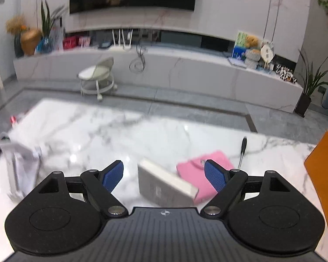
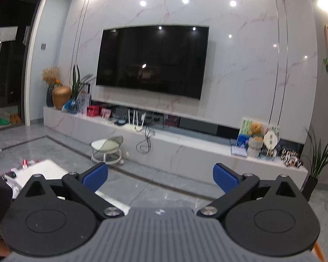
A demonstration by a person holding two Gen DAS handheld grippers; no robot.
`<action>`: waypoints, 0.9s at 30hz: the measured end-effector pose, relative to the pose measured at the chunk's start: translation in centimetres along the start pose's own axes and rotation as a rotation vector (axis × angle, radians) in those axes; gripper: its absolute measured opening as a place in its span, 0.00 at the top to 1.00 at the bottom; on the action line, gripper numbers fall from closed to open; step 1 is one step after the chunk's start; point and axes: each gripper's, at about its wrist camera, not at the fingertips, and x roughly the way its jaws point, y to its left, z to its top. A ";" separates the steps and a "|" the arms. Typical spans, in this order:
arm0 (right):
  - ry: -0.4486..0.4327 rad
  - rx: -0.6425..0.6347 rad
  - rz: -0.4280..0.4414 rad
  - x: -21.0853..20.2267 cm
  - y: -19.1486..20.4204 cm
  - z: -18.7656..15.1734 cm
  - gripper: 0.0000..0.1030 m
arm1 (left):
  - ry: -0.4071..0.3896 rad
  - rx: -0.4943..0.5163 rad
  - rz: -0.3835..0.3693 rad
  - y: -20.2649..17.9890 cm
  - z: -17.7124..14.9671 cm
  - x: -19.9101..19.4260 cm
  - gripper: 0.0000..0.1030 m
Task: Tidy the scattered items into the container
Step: 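Grasp the white-grey box with the left tool while the right tool grasps the red-capped glue bottle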
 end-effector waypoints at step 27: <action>0.315 -0.021 0.087 2.0 1.4 -10.8 0.00 | 0.103 0.022 -0.046 2.4 -1.8 3.2 0.61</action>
